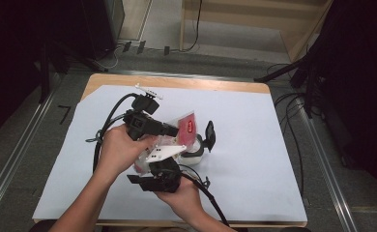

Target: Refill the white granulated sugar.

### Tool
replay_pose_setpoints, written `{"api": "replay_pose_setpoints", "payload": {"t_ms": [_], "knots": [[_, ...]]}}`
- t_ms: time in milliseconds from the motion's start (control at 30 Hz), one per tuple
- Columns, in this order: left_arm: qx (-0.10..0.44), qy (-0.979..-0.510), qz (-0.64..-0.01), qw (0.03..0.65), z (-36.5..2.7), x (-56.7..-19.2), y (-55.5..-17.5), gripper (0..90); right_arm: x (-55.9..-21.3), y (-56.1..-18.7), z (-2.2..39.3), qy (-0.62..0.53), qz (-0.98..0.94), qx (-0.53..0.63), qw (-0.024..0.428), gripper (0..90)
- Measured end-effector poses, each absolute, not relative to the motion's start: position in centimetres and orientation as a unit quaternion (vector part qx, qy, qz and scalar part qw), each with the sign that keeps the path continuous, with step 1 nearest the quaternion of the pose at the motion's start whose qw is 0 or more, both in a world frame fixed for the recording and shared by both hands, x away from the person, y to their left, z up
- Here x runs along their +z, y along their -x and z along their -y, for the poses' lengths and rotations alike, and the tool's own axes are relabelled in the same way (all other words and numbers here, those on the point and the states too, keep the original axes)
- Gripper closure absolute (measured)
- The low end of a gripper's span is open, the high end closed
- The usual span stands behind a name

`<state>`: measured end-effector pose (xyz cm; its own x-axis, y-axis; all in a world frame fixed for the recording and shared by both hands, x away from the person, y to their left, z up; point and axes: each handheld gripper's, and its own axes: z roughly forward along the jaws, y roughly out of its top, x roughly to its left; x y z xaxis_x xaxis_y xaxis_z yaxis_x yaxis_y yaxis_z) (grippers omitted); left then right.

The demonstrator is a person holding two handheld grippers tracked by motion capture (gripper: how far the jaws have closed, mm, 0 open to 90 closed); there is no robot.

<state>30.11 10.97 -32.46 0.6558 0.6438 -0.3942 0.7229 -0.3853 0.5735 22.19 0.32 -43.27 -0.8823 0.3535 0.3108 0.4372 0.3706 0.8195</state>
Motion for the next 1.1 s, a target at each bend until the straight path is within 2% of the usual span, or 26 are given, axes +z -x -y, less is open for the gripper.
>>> {"api": "replay_pose_setpoints", "payload": {"t_ms": [400,500,1100], "knots": [[-0.049,-0.831,-0.411,0.371,-10.89,-32.42,-30.06,80.4,-43.3,-22.23,-0.29,0.239,0.826,-0.509,0.044,61.1],[-0.049,-0.831,-0.41,0.372,-10.87,-32.42,-30.05,80.4,-43.29,-22.24,-0.28,0.24,0.827,-0.508,0.042,63.4],[-0.04,-0.834,-0.402,0.374,-10.76,-32.27,-29.91,80.4,-43.06,-22.14,-0.16,0.244,0.822,-0.512,0.05,63.5]]}}
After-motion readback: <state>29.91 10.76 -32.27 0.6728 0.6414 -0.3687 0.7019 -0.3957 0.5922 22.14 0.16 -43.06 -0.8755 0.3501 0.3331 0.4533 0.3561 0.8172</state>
